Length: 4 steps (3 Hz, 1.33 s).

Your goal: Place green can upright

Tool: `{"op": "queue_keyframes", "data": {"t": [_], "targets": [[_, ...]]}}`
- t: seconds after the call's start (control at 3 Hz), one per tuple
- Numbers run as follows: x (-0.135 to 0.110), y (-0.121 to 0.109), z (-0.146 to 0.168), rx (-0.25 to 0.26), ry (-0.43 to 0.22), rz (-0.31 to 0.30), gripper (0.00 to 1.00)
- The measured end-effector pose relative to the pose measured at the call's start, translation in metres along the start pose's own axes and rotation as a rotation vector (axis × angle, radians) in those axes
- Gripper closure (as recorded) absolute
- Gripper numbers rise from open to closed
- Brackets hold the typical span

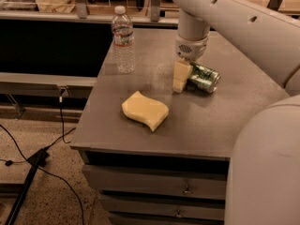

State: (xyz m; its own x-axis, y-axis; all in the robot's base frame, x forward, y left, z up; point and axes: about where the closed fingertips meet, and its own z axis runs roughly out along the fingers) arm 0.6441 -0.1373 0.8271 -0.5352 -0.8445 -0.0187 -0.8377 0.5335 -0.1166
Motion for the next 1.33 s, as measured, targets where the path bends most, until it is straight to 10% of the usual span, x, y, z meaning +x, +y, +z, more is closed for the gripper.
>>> {"op": "queue_keyframes", "data": {"t": [1.0, 1.33], "targets": [[-0.001, 0.0, -0.001, -0.054, -0.01, -0.017, 0.99], [0.007, -0.005, -0.024, -0.087, -0.081, -0.046, 1.0]]}}
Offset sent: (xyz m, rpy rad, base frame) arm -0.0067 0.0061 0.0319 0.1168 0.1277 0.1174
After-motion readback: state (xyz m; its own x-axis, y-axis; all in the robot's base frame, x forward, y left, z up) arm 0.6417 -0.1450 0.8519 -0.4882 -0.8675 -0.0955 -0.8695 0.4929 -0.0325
